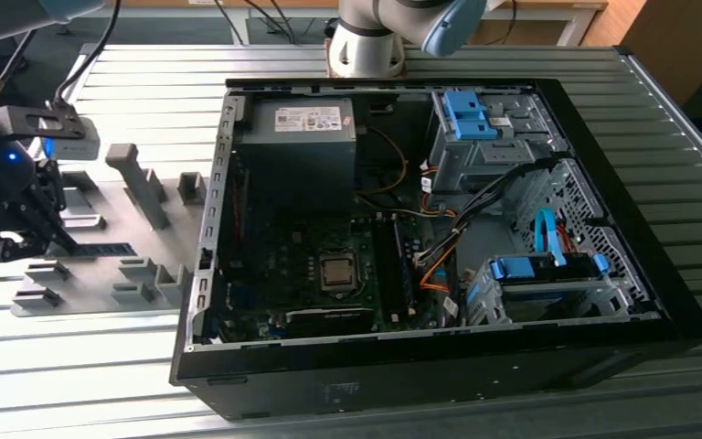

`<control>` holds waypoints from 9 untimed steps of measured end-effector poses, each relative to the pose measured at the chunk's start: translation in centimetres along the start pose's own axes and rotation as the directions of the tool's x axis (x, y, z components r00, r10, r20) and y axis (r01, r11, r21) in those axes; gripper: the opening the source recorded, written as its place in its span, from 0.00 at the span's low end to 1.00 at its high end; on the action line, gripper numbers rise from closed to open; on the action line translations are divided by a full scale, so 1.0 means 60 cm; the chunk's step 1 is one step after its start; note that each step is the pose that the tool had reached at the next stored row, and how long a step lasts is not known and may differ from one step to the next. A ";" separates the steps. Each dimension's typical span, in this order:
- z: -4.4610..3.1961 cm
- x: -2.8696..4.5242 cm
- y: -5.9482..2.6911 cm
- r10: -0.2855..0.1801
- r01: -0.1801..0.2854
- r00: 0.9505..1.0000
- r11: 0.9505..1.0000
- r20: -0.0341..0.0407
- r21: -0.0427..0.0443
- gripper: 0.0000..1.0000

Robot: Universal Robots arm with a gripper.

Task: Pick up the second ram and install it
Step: 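Pick up the second ram and move it above second insertion slot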

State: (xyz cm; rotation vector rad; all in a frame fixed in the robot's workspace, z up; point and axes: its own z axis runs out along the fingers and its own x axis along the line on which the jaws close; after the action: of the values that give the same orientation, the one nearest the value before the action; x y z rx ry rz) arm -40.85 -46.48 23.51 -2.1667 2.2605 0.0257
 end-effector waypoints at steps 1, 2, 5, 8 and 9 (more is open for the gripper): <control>0.000 0.000 0.000 0.000 0.000 1.000 1.000 0.000 0.000 0.14; -0.001 0.000 0.000 0.000 0.000 1.000 1.000 0.000 0.000 0.14; -0.002 0.000 0.000 0.000 0.000 1.000 1.000 0.000 0.000 0.14; -0.003 0.000 0.000 0.000 0.000 1.000 1.000 0.000 0.000 0.14; -0.003 0.000 0.000 0.000 0.000 1.000 1.000 0.000 0.000 0.14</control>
State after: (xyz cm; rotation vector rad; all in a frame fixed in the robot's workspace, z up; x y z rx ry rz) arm -40.86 -46.48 23.70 -2.1669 2.2606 0.0258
